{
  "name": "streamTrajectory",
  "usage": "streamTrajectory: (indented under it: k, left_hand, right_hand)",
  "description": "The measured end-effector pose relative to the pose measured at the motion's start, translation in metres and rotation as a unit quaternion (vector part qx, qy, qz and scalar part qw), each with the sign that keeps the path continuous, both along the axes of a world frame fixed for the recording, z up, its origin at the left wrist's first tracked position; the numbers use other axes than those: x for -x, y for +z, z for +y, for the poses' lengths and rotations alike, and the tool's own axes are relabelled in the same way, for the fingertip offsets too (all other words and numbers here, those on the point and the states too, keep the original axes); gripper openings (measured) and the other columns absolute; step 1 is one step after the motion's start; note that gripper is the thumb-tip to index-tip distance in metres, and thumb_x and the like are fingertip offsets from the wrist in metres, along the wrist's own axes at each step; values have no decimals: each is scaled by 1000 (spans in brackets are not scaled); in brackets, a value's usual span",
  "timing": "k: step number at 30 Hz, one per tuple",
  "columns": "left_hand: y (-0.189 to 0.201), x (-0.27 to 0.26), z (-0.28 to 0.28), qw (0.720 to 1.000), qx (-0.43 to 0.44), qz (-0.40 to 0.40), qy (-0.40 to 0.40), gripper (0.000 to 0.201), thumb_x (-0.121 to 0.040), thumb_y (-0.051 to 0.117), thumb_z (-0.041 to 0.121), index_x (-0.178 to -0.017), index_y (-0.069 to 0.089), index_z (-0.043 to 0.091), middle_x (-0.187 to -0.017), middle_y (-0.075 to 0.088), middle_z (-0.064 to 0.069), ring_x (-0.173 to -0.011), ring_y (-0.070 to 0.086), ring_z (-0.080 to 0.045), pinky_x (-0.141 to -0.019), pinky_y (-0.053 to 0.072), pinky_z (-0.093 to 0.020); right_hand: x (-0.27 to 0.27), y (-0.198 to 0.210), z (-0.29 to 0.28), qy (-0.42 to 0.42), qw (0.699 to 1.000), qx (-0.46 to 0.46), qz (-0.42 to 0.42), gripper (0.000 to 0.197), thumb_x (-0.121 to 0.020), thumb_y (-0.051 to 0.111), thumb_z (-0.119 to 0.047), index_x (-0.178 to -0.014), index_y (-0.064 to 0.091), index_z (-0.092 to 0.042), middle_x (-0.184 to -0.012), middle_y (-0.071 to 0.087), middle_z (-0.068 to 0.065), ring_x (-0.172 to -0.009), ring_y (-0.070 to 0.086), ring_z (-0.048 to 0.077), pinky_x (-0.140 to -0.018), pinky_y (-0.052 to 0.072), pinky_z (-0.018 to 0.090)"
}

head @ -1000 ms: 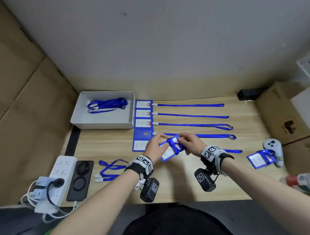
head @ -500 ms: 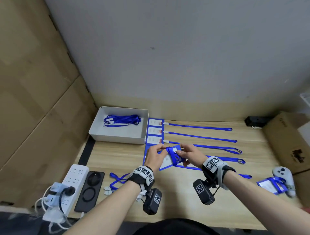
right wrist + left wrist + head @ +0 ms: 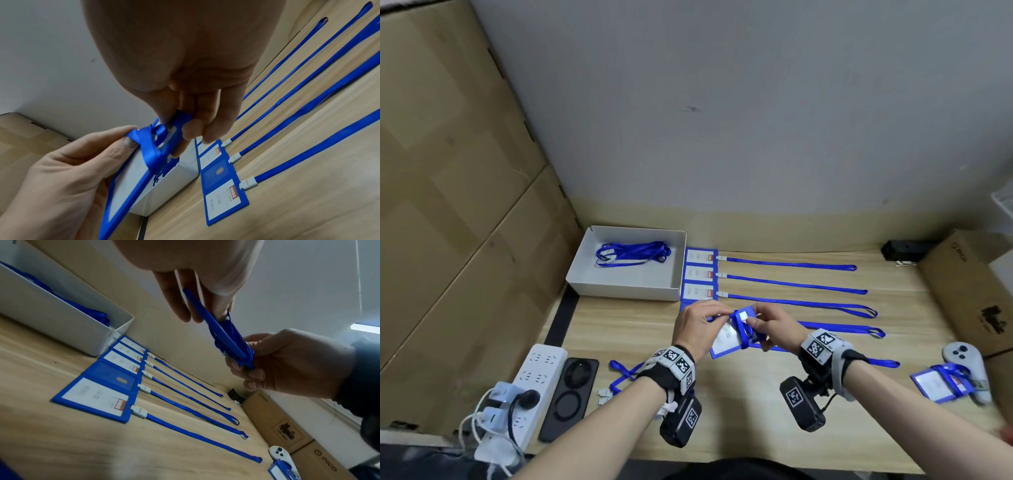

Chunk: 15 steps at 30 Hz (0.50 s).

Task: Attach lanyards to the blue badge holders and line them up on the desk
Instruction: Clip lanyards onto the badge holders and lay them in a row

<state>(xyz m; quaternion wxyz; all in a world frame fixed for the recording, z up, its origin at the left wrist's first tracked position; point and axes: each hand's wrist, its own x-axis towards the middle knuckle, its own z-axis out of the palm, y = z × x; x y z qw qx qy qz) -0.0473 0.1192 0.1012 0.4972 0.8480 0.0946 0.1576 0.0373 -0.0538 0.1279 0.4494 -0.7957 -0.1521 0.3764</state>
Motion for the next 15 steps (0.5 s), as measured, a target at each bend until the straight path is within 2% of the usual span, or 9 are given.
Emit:
streamTrajectory:
  k: [3, 5, 7, 10, 13, 15]
  left_hand:
    - [3, -3, 0, 991, 109, 57, 54, 20, -83, 72, 7, -79, 76, 26, -80, 72, 16, -80, 67, -4, -75, 54, -19]
    - [6, -5, 0, 976, 179, 82, 93, 19, -85, 68, 6, -79, 71, 24, -80, 72, 7, -79, 67, -10, -68, 54, -22]
    - [8, -7, 1, 965, 203, 127, 105, 13, -87, 66, 9, -81, 65, 20, -82, 72, -1, -77, 66, -13, -63, 52, -26]
    - [4, -9, 3, 951, 183, 230, 92, 7, -86, 61, 15, -81, 58, 20, -86, 69, -2, -77, 67, -19, -62, 48, -31]
    - [2, -6, 1, 941, 86, 326, 36, 6, -84, 51, 22, -80, 56, 22, -85, 70, 3, -79, 70, -20, -66, 52, -35]
    - [-1, -2, -3, 933, 39, 358, -6, 7, -81, 49, 25, -80, 55, 23, -83, 72, 3, -76, 70, -17, -67, 51, -32]
  right_hand:
    - [-2, -3, -7, -21, 1000, -8, 2, 13, -103, 47, -13, -99, 59, -13, -77, 59, 10, -64, 48, 28, -49, 46, 27]
    - [-3, -4, -13, -42, 999, -18, 1, 14, -103, 47, -12, -96, 58, -15, -78, 60, 10, -68, 48, 30, -48, 45, 26]
    - [-4, -5, -18, -50, 998, -24, -1, 13, -102, 47, -11, -94, 57, -15, -79, 60, 9, -70, 48, 30, -48, 45, 27]
    - [-5, -7, -23, -29, 999, -24, -9, 15, -102, 48, -11, -92, 57, -16, -77, 62, 5, -69, 50, 28, -50, 45, 26]
    - [-6, -10, -26, -4, 999, -5, -36, 17, -102, 47, -11, -90, 58, -17, -76, 63, 2, -69, 54, 21, -56, 47, 27]
    - [-6, -14, -29, 1, 998, 21, -57, 19, -101, 47, -13, -89, 60, -19, -77, 63, -1, -69, 57, 16, -60, 48, 28]
